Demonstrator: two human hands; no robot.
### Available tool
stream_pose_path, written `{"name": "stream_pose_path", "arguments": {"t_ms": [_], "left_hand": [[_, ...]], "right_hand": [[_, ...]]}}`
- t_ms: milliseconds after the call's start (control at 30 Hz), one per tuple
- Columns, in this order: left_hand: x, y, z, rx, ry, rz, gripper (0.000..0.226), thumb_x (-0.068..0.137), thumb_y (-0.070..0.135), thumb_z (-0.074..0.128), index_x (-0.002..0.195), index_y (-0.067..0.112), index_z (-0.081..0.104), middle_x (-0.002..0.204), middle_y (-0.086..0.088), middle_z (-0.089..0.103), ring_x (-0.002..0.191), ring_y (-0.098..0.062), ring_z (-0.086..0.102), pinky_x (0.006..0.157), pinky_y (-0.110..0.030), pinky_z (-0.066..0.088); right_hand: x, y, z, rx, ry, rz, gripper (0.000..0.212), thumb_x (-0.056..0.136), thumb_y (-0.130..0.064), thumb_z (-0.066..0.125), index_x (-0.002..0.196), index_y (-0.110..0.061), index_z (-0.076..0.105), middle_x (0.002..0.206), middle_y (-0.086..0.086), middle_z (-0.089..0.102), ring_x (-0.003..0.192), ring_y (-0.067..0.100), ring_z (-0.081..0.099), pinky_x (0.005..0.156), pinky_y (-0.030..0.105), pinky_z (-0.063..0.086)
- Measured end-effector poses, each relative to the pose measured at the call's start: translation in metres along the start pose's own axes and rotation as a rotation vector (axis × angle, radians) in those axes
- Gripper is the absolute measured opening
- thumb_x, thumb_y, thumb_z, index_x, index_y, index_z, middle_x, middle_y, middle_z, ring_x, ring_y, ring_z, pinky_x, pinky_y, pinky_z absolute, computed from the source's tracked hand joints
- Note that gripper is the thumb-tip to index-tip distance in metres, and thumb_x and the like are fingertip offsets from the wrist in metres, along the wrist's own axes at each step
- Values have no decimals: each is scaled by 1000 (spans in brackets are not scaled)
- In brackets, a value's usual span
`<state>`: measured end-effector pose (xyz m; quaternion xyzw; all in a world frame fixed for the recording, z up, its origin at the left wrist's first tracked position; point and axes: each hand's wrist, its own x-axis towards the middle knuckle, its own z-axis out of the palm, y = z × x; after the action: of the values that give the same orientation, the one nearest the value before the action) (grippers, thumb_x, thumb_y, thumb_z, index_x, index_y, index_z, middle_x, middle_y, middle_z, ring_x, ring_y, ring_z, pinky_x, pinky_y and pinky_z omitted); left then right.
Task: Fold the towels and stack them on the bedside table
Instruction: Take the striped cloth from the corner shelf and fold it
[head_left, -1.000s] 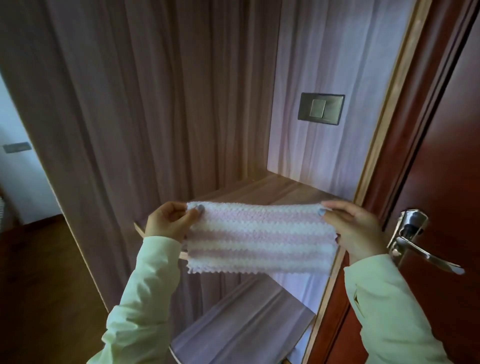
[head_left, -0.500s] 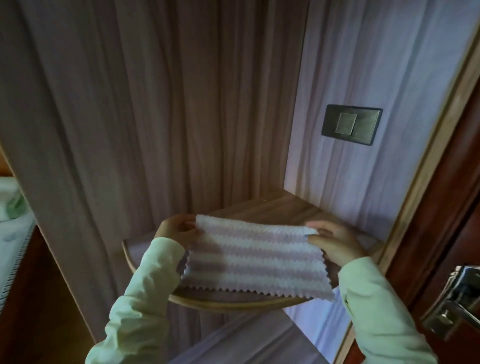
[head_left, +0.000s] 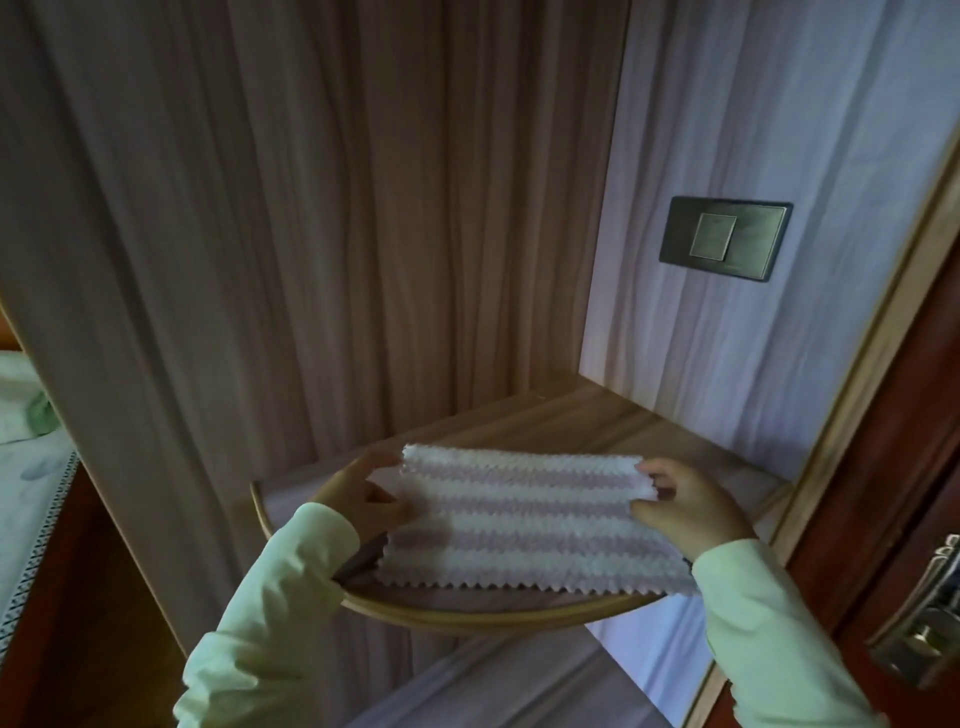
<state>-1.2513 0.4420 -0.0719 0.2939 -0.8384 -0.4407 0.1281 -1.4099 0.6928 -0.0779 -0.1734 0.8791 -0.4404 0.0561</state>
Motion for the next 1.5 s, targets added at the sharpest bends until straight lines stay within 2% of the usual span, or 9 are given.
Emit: {"name": "stream_pose_path", "arguments": {"t_ms": [200,400,633,833,967,1133,1300,1400,1500], "left_hand": [[-10,6,-1,32,-28,4,16,78,8,70,93,9,64,69,4,52,73,-16,50,63,-17,40],[-23,18,-16,-349,143,170,26,79,0,65,62,18,58,34,16,52,38,5,48,44,-1,35],[-37,54,-33,-686,246,344,17,69,15,73,56,21,66,99,13,64,66,4,57,55,-6,45],[-41,86,-37,-862,252,320,31,82,18,64,52,25,67,47,6,43,37,-7,37,42,-15,31],[-24,83,-24,-807,259,194,30,82,18,64,52,23,66,47,4,40,43,-12,34,41,-14,30],[-4,63,5,-679,231,-46,23,83,19,65,61,19,57,58,-2,37,49,-13,34,42,-15,35],[12,51,15,-496,233,-151,33,83,17,65,51,19,57,29,9,44,52,-16,41,49,-20,43],[14,43,12,-409,236,-154,37,82,16,65,46,17,59,45,-1,50,55,-19,44,61,-28,44],[8,41,9,-372,198,-163,29,85,14,62,58,11,53,55,-7,45,50,-18,43,38,-16,44]], "right_hand": [[-19,-6,-9,-62,-18,20,42,75,-1,65,115,-12,57,81,2,57,85,23,57,71,25,38],[-28,-23,-20,197,223,-176,36,79,1,61,108,-19,61,78,8,61,77,23,56,70,21,44],[-35,-53,-40,538,475,-396,24,81,-3,59,94,-22,66,80,-12,59,75,6,55,67,7,43],[-33,-70,-59,691,599,-528,27,78,-7,60,78,-34,64,73,-22,67,74,-7,59,72,8,44],[-21,-65,-59,649,504,-446,19,71,-13,62,74,-31,65,79,-11,64,80,8,59,74,15,45],[-5,-43,-40,519,331,-265,20,83,5,57,93,-11,62,79,7,56,64,8,50,40,2,37],[16,-25,-27,509,130,-140,28,84,7,54,102,-13,60,91,12,58,74,20,53,42,9,44],[21,-17,-26,474,62,-125,32,81,8,57,105,-13,60,93,13,59,76,22,54,49,15,47],[17,-14,-26,457,18,-81,35,80,9,59,110,-9,59,92,14,56,68,19,52,51,21,47]]}}
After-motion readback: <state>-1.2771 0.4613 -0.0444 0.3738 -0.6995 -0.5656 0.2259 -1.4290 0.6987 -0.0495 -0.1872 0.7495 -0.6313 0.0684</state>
